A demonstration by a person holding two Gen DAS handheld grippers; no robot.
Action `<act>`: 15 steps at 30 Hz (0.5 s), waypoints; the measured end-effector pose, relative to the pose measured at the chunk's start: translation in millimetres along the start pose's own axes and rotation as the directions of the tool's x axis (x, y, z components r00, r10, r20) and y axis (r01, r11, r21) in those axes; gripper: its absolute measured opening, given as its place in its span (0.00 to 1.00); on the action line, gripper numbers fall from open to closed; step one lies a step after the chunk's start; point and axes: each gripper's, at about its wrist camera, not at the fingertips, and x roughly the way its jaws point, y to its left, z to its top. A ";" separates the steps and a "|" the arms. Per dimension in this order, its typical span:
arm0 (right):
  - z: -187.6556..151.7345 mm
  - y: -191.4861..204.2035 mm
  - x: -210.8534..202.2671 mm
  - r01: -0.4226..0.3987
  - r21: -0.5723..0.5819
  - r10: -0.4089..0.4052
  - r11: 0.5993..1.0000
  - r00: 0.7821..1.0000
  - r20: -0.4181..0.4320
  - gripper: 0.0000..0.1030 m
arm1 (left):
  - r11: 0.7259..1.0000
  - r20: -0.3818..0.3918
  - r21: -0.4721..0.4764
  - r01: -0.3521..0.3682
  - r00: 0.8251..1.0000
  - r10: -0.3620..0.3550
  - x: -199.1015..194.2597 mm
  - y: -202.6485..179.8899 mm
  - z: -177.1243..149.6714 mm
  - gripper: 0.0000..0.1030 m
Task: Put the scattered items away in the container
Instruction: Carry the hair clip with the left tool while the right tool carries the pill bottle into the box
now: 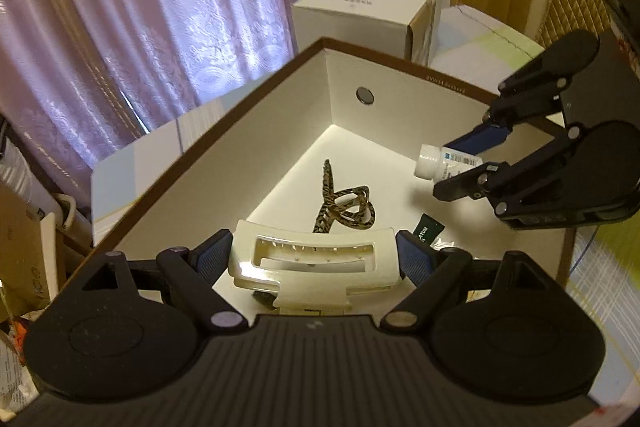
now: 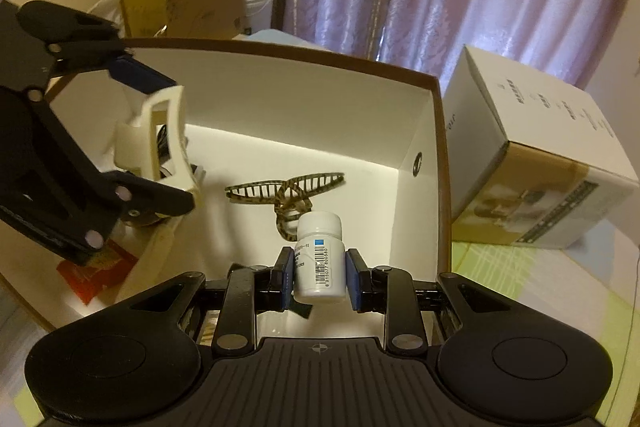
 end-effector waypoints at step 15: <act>0.4 3.1 12.6 0.021 -0.079 -0.021 0.997 1.000 0.000 0.23 | 0.999 -0.089 0.041 0.017 0.996 -0.013 45.1 -8.7 -6.6 0.82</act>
